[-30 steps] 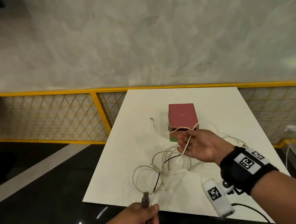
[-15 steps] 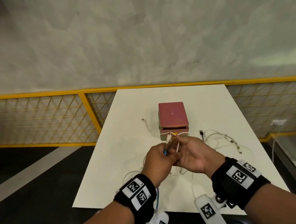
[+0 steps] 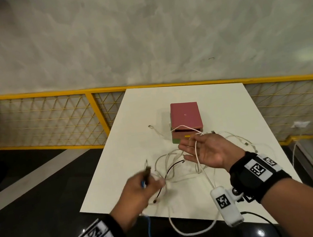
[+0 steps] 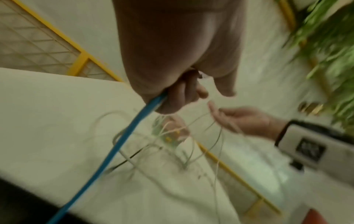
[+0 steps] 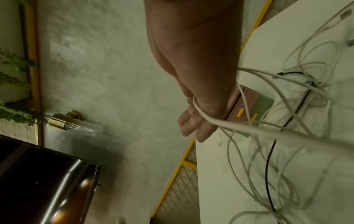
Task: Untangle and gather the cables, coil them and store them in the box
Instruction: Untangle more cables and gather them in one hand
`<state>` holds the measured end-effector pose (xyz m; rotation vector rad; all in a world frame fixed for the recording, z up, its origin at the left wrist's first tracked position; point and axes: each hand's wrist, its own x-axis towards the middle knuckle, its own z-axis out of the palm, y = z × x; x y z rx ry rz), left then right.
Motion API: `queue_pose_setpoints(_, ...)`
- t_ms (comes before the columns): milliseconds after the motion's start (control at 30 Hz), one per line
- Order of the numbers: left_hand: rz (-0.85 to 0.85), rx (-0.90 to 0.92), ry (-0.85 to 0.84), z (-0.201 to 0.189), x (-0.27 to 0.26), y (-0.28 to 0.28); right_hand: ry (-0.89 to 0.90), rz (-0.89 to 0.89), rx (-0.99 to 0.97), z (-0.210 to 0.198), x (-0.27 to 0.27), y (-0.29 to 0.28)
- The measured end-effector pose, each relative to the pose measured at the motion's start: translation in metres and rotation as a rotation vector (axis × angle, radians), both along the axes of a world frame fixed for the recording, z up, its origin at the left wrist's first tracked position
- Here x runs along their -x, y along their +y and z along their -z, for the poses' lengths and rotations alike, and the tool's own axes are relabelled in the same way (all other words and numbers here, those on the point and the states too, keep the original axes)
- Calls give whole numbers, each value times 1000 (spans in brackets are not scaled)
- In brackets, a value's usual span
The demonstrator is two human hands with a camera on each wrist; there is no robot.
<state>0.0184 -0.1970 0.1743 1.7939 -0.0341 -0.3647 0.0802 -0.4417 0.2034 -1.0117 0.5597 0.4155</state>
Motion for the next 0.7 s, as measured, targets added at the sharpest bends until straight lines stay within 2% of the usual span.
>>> queue_pose_setpoints(67, -67, 49, -74, -14, -21, -27, 8, -19, -3, 6, 6, 11)
queue_pose_setpoints(133, -59, 73, -102, -22, -34, -59, -3, -47, -24, 9, 9, 22)
queue_pose_setpoints(300, -57, 123, 9, -14, -43, -95, -14, -107, -21, 3, 18, 32)
queue_pose_setpoints(400, 72, 83, 10, -10, -27, -86, 24, -55, 6, 2, 15, 20)
queue_pose_setpoints(600, 408, -166, 112, 27, 24, -32, 64, -11, 16, 9, 6, 1)
queue_pose_setpoints(700, 488, -214, 191, 32, 38, -11, 108, -1, 36, 19, 6, 5)
